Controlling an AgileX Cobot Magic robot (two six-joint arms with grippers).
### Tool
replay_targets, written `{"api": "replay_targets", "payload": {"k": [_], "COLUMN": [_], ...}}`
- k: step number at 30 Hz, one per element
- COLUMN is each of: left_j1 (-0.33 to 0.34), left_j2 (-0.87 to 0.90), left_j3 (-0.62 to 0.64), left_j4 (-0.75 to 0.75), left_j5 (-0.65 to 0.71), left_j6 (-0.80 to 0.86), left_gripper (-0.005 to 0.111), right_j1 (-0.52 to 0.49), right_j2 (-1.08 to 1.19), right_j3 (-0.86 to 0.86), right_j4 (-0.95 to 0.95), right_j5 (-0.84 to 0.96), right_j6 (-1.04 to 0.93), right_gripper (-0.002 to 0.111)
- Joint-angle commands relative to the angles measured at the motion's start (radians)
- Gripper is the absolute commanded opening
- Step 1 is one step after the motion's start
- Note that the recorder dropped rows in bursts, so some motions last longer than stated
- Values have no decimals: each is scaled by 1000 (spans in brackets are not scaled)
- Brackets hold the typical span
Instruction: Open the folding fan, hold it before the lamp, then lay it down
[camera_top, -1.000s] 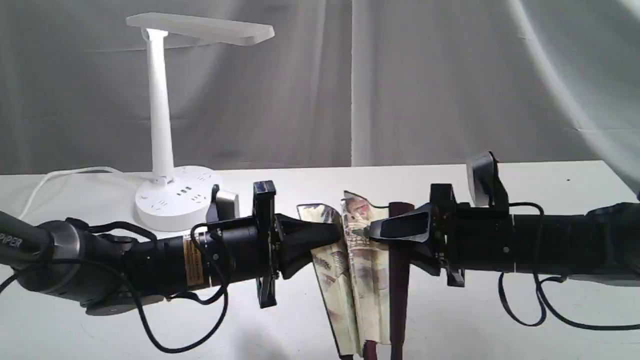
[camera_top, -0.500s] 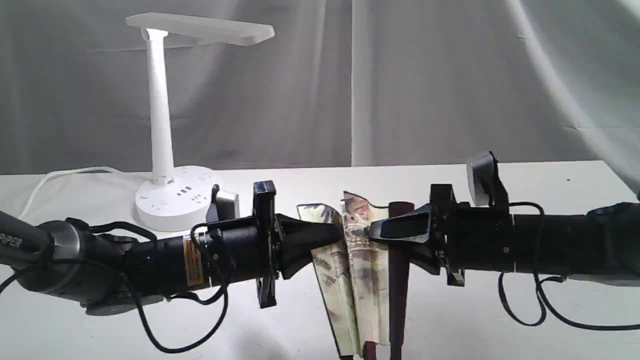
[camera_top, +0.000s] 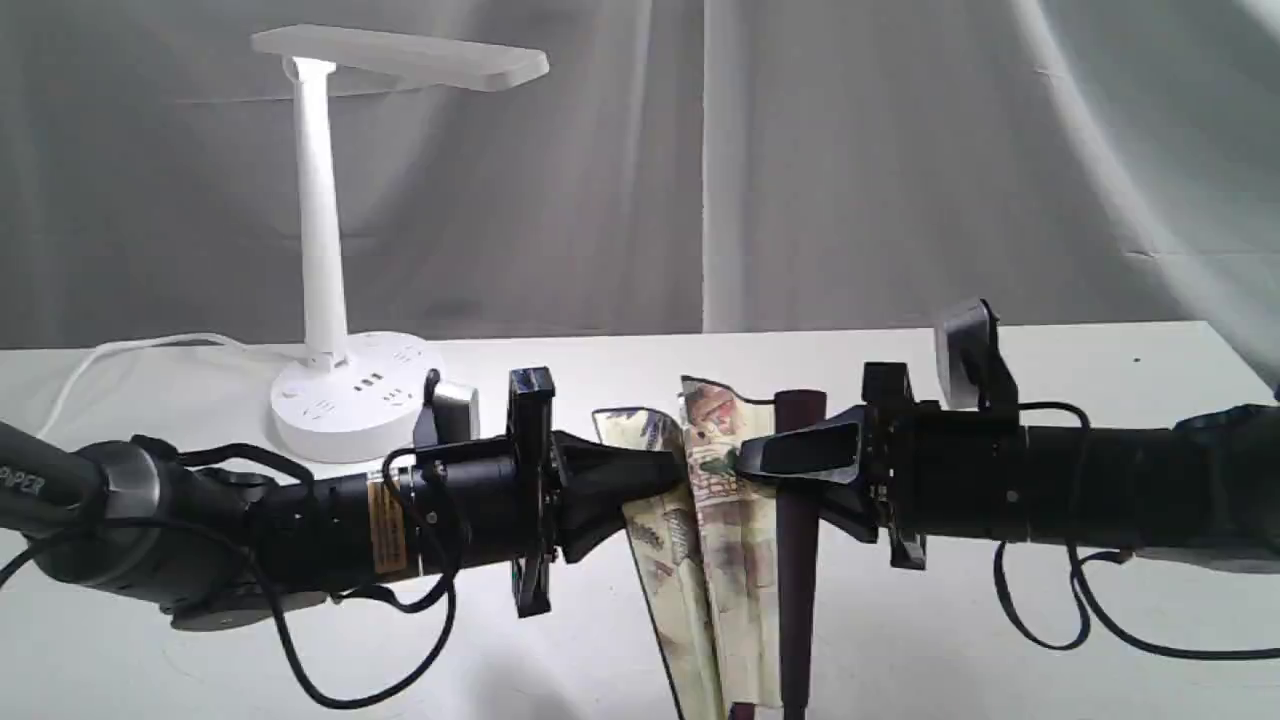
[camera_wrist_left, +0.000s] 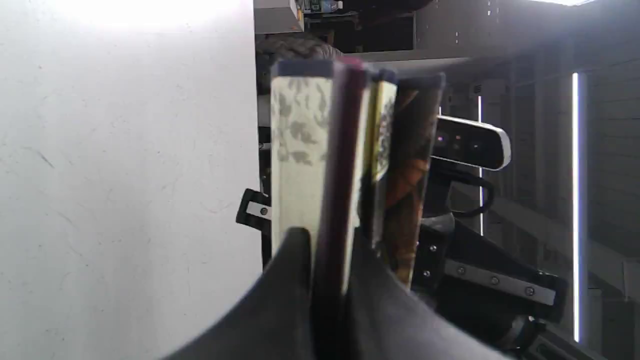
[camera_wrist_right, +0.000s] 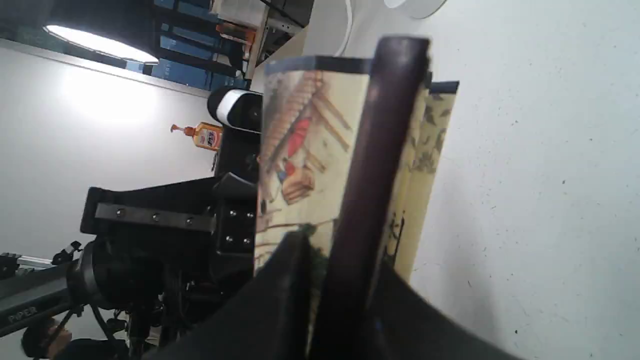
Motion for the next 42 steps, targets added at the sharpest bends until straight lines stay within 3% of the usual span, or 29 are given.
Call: {"api": "replay_targets", "payload": {"k": [1, 21, 42], "left_j1": [-4, -1, 154], "left_j2": [-14, -14, -18], "left_j3": [3, 3, 9], "left_j4": [-18, -37, 50], "left_j5": [-24, -24, -24], "left_j6": [-25, -32, -80], "left_gripper": [0, 0, 0], "right_j1": [0, -16, -92], "right_j2": [-5, -5, -5], "right_j3": [4, 4, 4], "right_j4": [-14, -14, -14], "right_j5": [-5, -5, -5], "right_j6": [-40, -43, -41], "right_gripper": [0, 0, 0]}}
